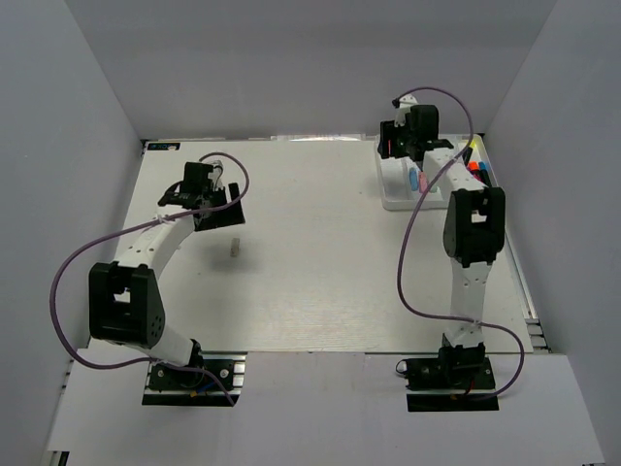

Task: Sort the stationery into containers
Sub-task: Place the stationery into the container

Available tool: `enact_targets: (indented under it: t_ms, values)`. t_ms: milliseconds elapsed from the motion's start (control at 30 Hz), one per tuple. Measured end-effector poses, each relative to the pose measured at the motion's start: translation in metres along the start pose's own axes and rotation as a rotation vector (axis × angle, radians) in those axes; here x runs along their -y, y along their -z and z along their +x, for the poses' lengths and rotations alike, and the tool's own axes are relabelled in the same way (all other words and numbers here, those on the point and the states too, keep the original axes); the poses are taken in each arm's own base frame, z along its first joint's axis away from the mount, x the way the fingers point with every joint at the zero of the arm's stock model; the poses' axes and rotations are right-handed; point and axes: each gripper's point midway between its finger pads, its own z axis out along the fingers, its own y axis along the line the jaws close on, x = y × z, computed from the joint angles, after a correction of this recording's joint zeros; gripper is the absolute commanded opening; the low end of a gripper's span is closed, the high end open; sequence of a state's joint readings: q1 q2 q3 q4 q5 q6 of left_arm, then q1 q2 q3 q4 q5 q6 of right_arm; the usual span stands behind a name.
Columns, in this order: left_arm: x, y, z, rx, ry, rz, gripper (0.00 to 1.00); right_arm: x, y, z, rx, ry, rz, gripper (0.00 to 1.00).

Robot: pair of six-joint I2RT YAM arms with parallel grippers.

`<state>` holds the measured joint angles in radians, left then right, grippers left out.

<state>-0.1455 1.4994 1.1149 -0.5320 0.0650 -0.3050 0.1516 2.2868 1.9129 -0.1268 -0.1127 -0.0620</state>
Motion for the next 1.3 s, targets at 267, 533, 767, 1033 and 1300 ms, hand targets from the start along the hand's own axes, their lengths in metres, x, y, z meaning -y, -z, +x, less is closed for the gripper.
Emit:
enact_targets:
  t_ms: [267, 533, 767, 1033, 1300]
  values:
    - [-0.027, -0.016, 0.046, -0.186, -0.147, -0.072, 0.7, -0.047, 0.143, -0.089, 0.181, 0.038, -0.139, 0.62]
    - [-0.04, -0.033, 0.085, -0.284, -0.189, -0.093, 0.67, -0.076, 0.21, -0.056, 0.145, 0.032, -0.231, 0.61]
    - [-0.039, -0.046, 0.077, -0.235, -0.201, -0.084, 0.64, -0.09, 0.225, 0.001, 0.026, -0.012, -0.286, 0.61]
    - [-0.04, -0.062, 0.083, -0.263, -0.198, -0.092, 0.62, -0.094, 0.229, 0.0, 0.031, -0.023, -0.302, 0.6]
    - [-0.038, -0.061, 0.088, -0.234, -0.219, -0.076, 0.52, -0.097, 0.23, 0.001, 0.031, -0.027, -0.321, 0.6]
